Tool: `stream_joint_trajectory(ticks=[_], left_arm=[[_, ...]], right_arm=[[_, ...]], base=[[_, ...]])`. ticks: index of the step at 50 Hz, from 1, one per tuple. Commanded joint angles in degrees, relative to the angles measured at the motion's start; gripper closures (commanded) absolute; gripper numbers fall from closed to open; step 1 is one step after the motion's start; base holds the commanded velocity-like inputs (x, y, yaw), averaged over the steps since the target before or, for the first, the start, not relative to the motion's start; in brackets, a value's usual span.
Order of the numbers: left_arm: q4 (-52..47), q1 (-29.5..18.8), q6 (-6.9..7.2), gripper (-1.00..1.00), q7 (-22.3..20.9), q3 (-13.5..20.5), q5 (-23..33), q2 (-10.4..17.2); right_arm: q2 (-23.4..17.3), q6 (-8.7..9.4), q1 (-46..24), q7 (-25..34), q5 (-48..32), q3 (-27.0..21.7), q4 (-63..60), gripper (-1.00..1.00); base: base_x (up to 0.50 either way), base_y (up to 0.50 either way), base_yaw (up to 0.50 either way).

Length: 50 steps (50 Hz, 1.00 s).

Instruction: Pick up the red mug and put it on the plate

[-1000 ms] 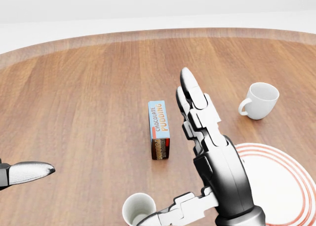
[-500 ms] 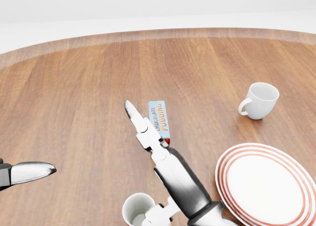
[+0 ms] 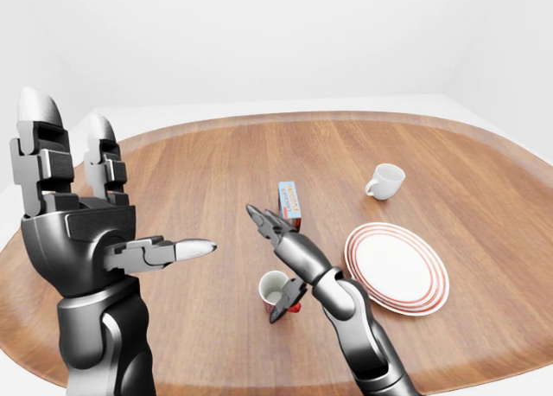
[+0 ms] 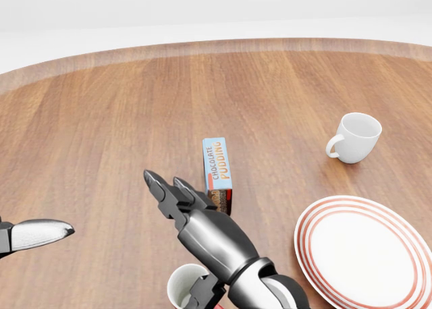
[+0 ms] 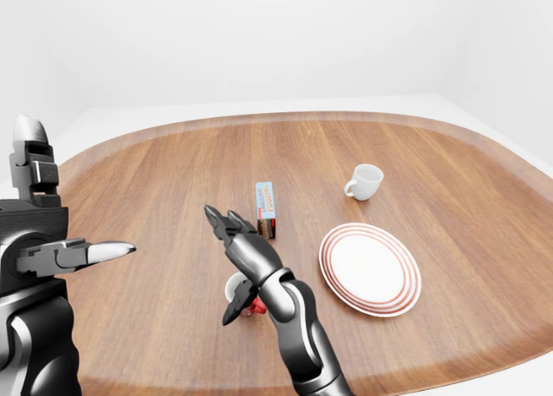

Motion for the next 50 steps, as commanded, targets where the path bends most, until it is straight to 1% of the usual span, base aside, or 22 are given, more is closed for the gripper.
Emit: stream_joint_trajectory(ticks=[1, 9, 13, 19, 22, 28, 34, 42, 50], left_arm=[[0.18, -0.12, 0.00, -1.00, 0.06, 0.13, -0.12, 0.13], [0.11, -0.13, 0.00, -1.00, 0.09, 0.06, -0.09, 0.11], [0.34, -0.19, 0.00, -1.00, 0.03, 0.12, -0.10, 0.13], [0.07, 0.12, 0.00, -1.00, -0.08, -0.05, -0.02, 0.01], [0.17, 0.05, 0.00, -1.00, -0.09, 0.04, -0.07, 0.02], [0.09, 0.42, 0.00, -1.00, -0.24, -0.11, 0.08, -0.12], [-0.02, 0.54, 0.00, -1.00, -0.30, -0.05, 0.01, -0.19], [-0.16, 0.88, 0.00, -1.00, -0.44, -0.35, 0.17, -0.38], [0.11, 0.80, 0.00, -1.00, -0.45, -0.36, 0.25, -0.38]], right_arm=[[1.37, 0.00, -0.31, 1.85, -5.86, 0.17, 2.45, -1.00], [1.84, 0.00, 1.60, 0.73, -6.67, 1.52, 3.15, -1.00], [1.85, 0.00, 1.90, -1.47, -6.58, 1.83, 4.50, -1.00], [1.37, 0.00, 2.41, -4.34, -8.54, 2.77, 6.35, -1.00], [1.47, 0.00, 1.98, -7.26, -10.15, 2.27, 7.89, -1.00], [1.73, 0.00, 2.43, -8.81, -12.11, 2.35, 8.90, -1.00], [2.01, 0.00, 2.20, -9.08, -13.71, 2.29, 9.49, -1.00], [2.15, 0.00, 1.05, -12.21, -18.30, 1.55, 12.35, -1.00], [2.97, 0.00, 0.58, -13.37, -17.84, 0.70, 16.20, -1.00]], base=[[0.00, 0.00, 0.00], [0.00, 0.00, 0.00], [0.00, 0.00, 0.00], [0.00, 0.00, 0.00], [0.00, 0.00, 0.00], [0.00, 0.00, 0.00], [0.00, 0.00, 0.00], [0.00, 0.00, 0.00], [0.00, 0.00, 0.00]])
